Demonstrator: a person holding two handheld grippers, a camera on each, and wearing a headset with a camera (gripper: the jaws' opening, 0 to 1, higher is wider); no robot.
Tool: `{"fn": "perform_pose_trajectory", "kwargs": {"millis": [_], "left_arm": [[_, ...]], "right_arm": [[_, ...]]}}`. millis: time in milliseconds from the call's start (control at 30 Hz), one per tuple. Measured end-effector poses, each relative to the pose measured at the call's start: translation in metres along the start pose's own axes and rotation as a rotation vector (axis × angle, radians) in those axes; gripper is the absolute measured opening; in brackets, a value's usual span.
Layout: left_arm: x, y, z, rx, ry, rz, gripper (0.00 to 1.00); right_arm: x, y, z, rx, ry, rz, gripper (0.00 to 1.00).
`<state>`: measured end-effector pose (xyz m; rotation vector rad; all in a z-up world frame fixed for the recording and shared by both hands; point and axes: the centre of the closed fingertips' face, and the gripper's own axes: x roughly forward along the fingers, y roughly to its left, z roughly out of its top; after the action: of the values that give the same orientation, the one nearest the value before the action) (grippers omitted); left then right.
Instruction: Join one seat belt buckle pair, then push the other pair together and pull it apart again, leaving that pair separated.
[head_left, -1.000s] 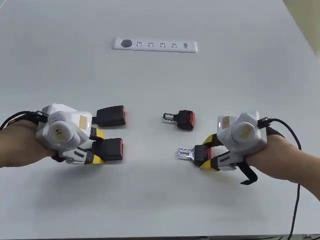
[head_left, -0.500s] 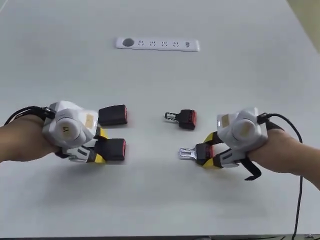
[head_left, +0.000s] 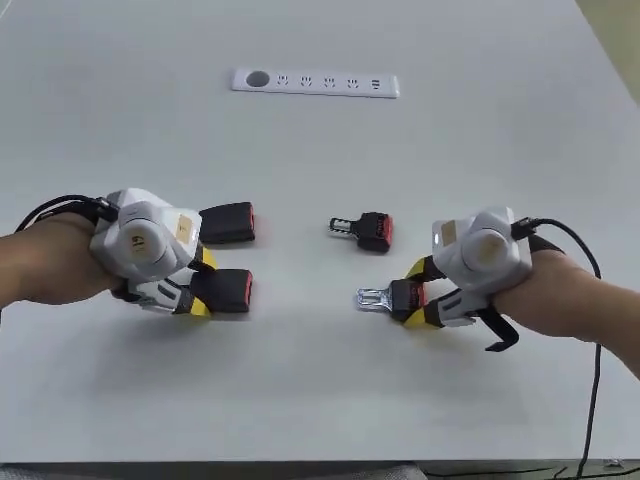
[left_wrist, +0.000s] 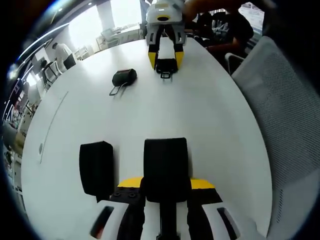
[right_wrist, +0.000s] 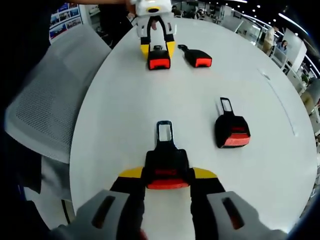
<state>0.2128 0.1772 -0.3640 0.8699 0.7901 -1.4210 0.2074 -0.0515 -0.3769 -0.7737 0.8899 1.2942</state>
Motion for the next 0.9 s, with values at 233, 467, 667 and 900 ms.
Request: {"fn": "perform_pose_trajectory", "kwargs": {"millis": [233, 467, 667, 900], "left_arm": [[0.0, 0.0, 0.0, 0.002, -0.002, -0.003, 0.33], [0.0, 0.001, 0.0, 0.001, 0.004, -0.004, 0.33], [0.0, 0.002, 0.0, -0.001, 0.008, -0.002, 0.33], [0.0, 0.003, 0.0, 0.0, 0.013, -0.001, 0.33]], "right_arm": [[0.003, -0.004, 0.006, 0.024, -0.007, -0.01, 0.35], [0.009, -0.006, 0.02, 0.038, -0.039, -0.017, 0.35], [0.015, -0.005, 0.035, 0.044, -0.084, -0.027, 0.35], [0.029, 0.0, 0.061, 0.045, -0.13, -0.036, 0.35]]}}
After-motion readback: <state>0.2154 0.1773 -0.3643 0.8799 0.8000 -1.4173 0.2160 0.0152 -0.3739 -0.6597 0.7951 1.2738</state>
